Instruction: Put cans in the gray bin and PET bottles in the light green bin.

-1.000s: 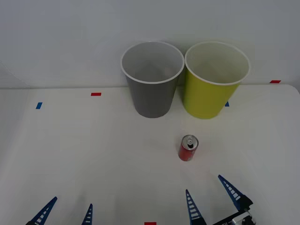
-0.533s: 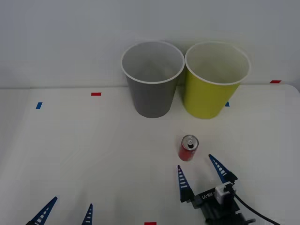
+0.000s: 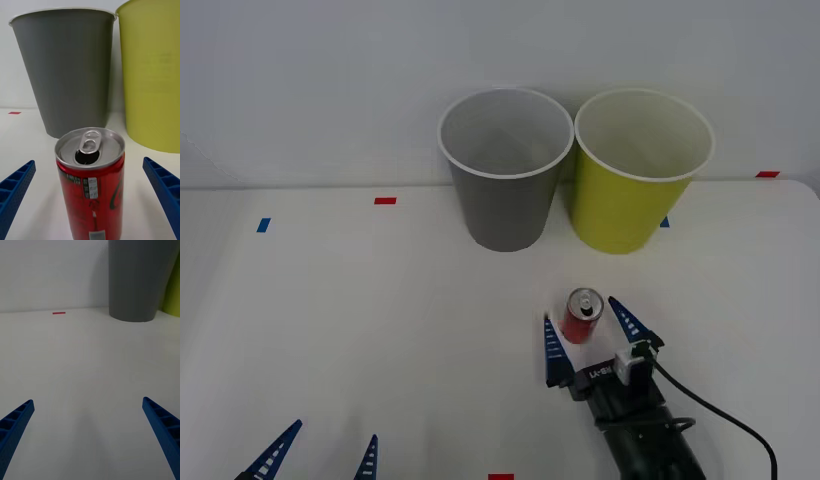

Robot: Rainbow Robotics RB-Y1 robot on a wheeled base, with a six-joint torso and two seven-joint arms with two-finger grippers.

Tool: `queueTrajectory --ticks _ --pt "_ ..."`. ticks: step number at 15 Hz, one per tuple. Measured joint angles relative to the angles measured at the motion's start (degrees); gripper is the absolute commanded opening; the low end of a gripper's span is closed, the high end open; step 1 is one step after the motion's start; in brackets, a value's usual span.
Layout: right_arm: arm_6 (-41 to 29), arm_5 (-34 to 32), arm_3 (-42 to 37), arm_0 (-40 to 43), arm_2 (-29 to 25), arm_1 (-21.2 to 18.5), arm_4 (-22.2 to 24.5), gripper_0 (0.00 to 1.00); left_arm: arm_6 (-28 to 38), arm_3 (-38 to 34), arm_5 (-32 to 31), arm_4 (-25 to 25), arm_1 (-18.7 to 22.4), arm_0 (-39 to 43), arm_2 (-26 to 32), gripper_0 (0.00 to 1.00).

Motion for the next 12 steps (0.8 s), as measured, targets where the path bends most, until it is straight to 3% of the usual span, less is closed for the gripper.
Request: queueTrajectory --ticks 5,7,9,10,12 --pt "0.2 1.6 0.0 -1.9 -1.0 0.4 -0.1 1.00 0.0 0.0 0.0 0.0 0.0 0.0 0.0 1.00" --pt "0.3 1.8 0.0 -2.0 -1.1 0.4 -0.2 0.58 0.0 0.0 0.0 0.0 0.0 0.0 0.0 1.00" --pt "0.2 1.8 0.0 -2.0 -1.2 0.4 -0.5 0.26 0.0 0.0 0.0 0.0 0.0 0.0 0.0 1.00" --pt "0.2 1.8 0.0 -2.0 -1.2 0.5 -0.7 0.17 0.0 0.0 0.0 0.0 0.0 0.0 0.0 1.00" --pt "0.0 1.8 0.0 -1.9 -1.2 0.6 -1.2 0.09 0.0 0.0 0.0 0.0 0.0 0.0 0.0 1.00"
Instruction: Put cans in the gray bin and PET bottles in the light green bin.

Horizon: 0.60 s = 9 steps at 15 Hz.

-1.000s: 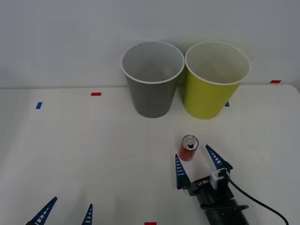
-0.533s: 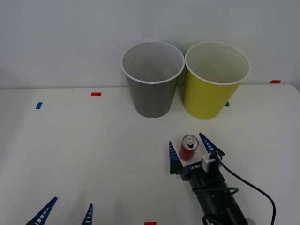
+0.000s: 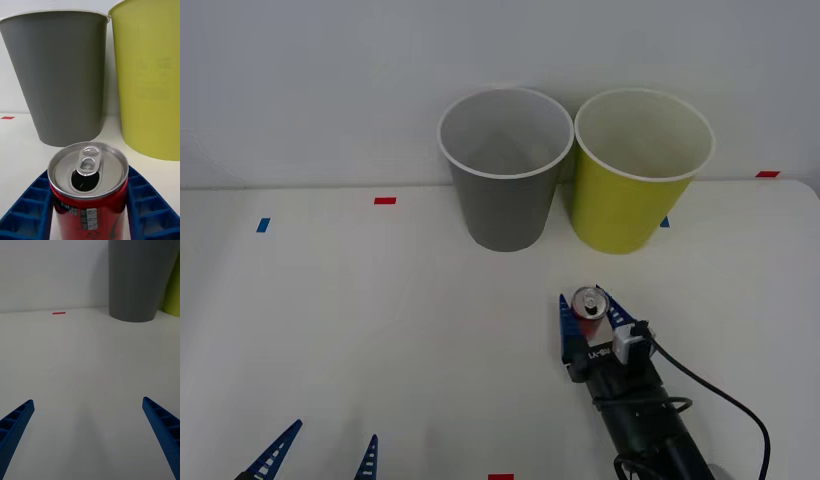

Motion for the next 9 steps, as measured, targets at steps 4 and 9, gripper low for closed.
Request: queueTrajectory --ticks 4,9 --pt "-0.8 0.1 0.0 0.0 0.0 0.4 -0.9 0.02 0.0 0.0 0.0 0.0 0.0 0.0 0.0 1.00" --pt "-1.6 7.1 -4.4 0.2 -0.7 0.2 -1.2 0.00 0.0 0.0 0.0 0.0 0.0 0.0 0.0 1.00"
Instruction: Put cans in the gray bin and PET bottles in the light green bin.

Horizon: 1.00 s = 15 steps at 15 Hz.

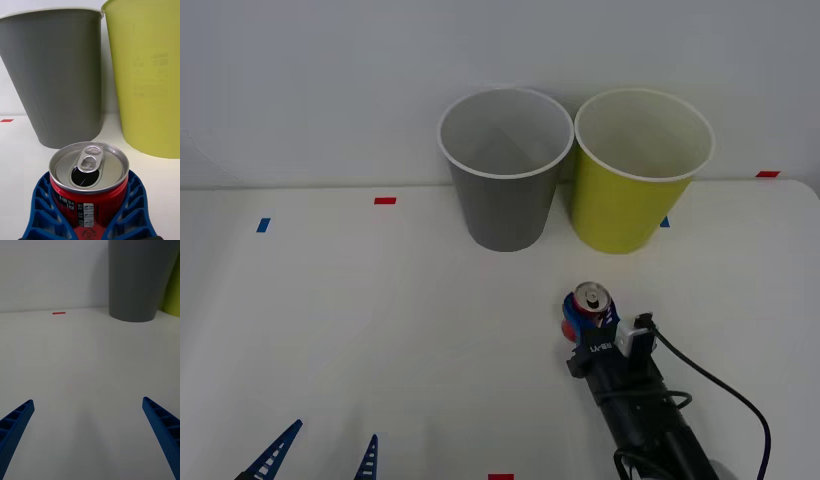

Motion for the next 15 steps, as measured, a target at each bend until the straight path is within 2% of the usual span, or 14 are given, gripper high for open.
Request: queueTrajectory --ticks 10,15 --pt "-0.2 53.8 -34.3 -1.8 -4.7 -0.4 0.0 0.00 0.0 0.0 0.0 0.0 0.0 0.0 0.0 1.00" --pt "-1.1 73.2 -42.0 -12.3 -7.9 -0.4 -0.4 0.00 0.0 0.0 0.0 0.0 0.0 0.0 0.0 1.00"
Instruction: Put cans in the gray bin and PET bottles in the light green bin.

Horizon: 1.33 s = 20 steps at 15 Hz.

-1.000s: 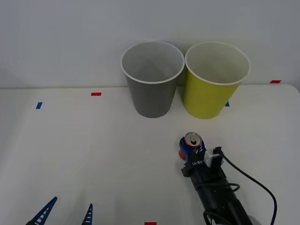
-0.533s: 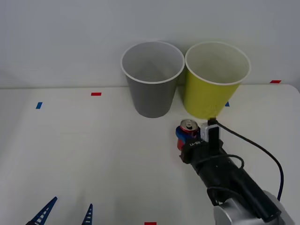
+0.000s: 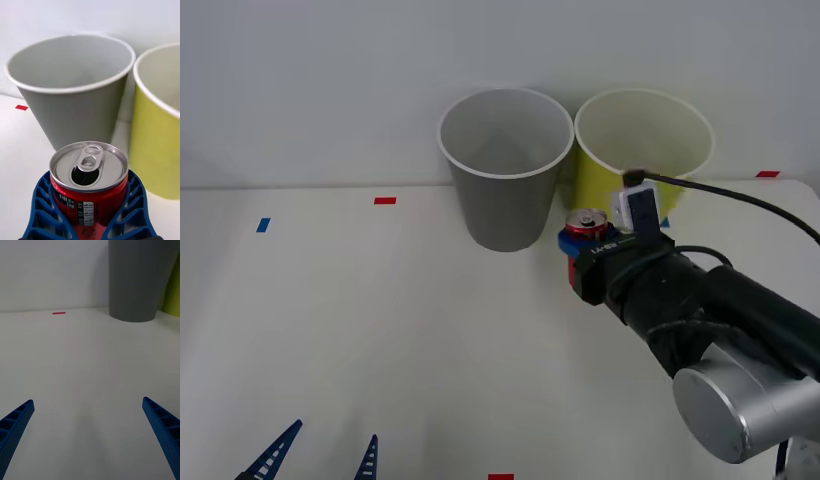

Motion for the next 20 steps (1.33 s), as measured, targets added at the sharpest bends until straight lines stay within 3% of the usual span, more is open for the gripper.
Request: queueTrajectory --ticks 3,8,12,18,20 --pt "-1.5 6.9 -1.4 -6.1 -1.9 0.8 -0.8 0.00 0.0 0.0 0.0 0.0 0.0 0.0 0.0 1.00" --pt "-3.4 11.6 -1.8 -13.6 -5.1 1.2 -3.4 0.00 0.0 0.0 0.0 0.0 0.0 0.0 0.0 1.00" --pt "-4.6 12.0 0.5 -19.2 -6.7 0.6 -8.9 0.00 0.0 0.0 0.0 0.0 0.0 0.0 0.0 1.00" --pt "-8.0 11.2 9.5 -30.7 -7.3 -0.4 -11.5 0.00 0.0 0.0 0.0 0.0 0.0 0.0 0.0 1.00" --pt "-8.8 7.5 14.2 -32.8 -7.3 0.2 -11.9 0.00 0.0 0.0 0.0 0.0 0.0 0.0 0.0 1.00"
